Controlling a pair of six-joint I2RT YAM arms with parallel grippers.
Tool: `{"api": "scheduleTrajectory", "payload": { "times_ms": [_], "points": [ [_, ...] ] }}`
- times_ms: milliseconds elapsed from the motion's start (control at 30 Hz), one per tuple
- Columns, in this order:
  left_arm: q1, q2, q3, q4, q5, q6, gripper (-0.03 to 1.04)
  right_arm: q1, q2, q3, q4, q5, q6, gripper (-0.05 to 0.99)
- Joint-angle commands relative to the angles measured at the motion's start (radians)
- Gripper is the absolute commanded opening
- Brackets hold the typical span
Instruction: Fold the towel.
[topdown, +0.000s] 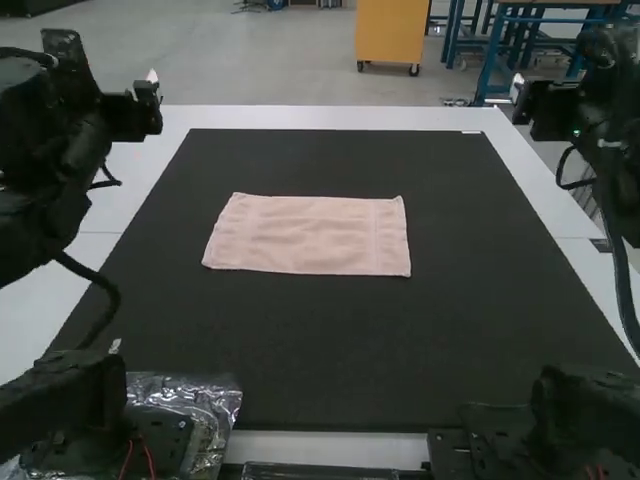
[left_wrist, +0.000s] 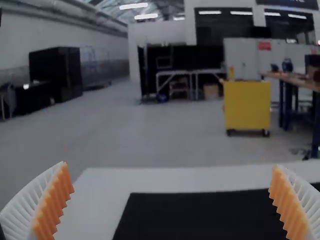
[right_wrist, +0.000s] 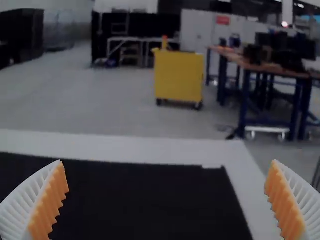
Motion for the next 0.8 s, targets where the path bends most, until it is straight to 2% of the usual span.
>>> {"api": "scheduleTrajectory", "payload": {
  "times_ms": [0,100,167,233,300,333,400,433,567,700,767],
  "points": [
    [0.031,0.194,0.07,-0.02,0.024,-0.087,0.92,-0.014,0.136,0.072,-0.034,-0.102,0.162,0.91],
    [0.049,0.347,0.107,-0.053,0.015,-0.077,0.92,-0.015,0.265,0.093,-0.102,-0.12,0.2,0.91],
    [0.055,0.431,0.111,-0.044,0.016,-0.042,0.93,-0.015,0.342,0.087,-0.131,-0.123,0.2,0.91],
    [0.058,0.5,0.11,-0.036,0.041,-0.039,0.94,-0.015,0.409,0.07,-0.13,-0.137,0.202,0.9],
    [0.063,0.56,0.108,-0.043,0.096,-0.039,0.96,-0.018,0.466,0.052,-0.122,-0.243,0.228,0.9],
    [0.066,0.583,0.108,-0.043,0.1,-0.039,0.96,-0.02,0.492,0.045,-0.122,-0.281,0.242,0.9],
    [0.081,0.626,0.108,-0.03,0.134,-0.039,0.96,-0.012,0.532,0.038,-0.122,-0.32,0.245,0.91],
    [0.091,0.646,0.108,-0.021,0.162,-0.039,0.96,-0.007,0.549,0.033,-0.117,-0.327,0.237,0.91],
    [0.121,0.732,0.115,0.036,0.203,-0.038,0.96,0.031,0.615,0.03,-0.073,-0.313,0.216,0.91],
    [0.146,0.824,0.119,0.1,0.307,-0.038,0.96,0.065,0.673,0.03,-0.007,-0.294,0.211,0.91],
    [0.144,0.878,0.13,0.12,0.346,-0.036,0.96,0.082,0.702,0.032,0.028,-0.278,0.197,0.91]
  ]
}}
